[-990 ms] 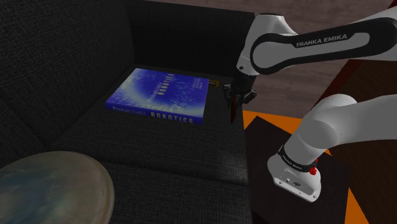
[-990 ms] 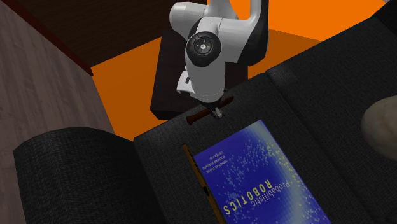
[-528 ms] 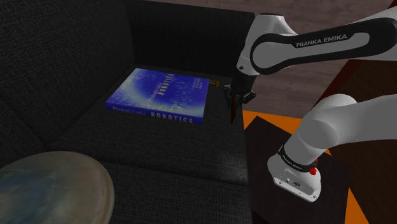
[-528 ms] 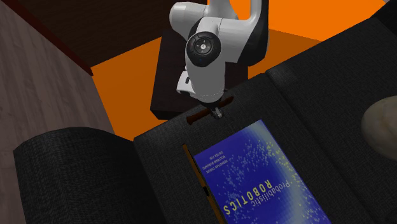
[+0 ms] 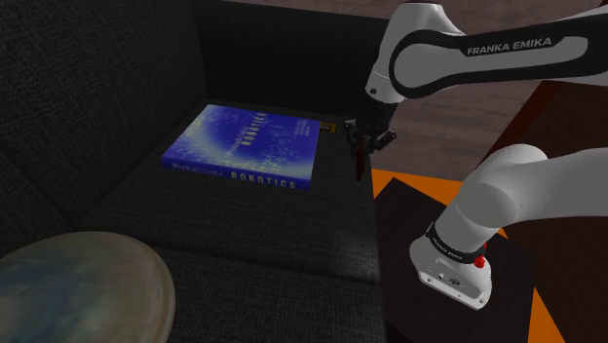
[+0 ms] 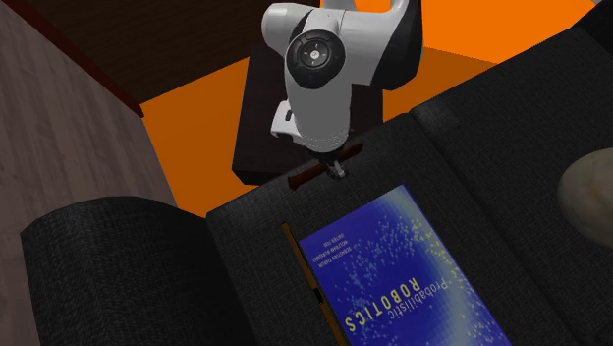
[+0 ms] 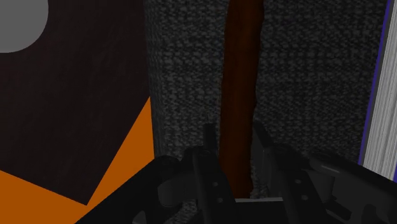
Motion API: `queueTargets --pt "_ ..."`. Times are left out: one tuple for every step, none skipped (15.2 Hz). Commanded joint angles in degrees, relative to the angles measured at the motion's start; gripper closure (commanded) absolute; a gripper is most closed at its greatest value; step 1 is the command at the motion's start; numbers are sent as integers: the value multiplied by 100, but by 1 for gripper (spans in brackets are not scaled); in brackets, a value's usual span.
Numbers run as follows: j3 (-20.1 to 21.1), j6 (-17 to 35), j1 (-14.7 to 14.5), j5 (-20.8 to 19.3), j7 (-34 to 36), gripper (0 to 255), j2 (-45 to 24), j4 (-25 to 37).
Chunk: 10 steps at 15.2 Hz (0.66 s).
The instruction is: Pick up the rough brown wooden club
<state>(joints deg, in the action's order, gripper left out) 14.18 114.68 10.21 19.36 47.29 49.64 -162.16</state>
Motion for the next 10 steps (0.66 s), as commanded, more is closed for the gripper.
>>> queueTargets --pt "-37 -188 22 -49 22 255 49 138" --pt "-53 -275 31 -70 33 255 71 204" --pt "-70 -360 39 -91 44 255 90 271" --pt "-85 -445 47 -111 55 255 108 338" --pt "-101 -528 54 -130 66 255 123 407" --pt "-116 -610 62 -149 76 255 137 476" --pt "-131 -691 70 -167 87 255 148 547" --pt "-146 -771 77 -185 97 255 157 618" --pt "-149 -783 78 -188 99 255 159 629" --pt "-149 -783 78 -188 99 255 159 629"
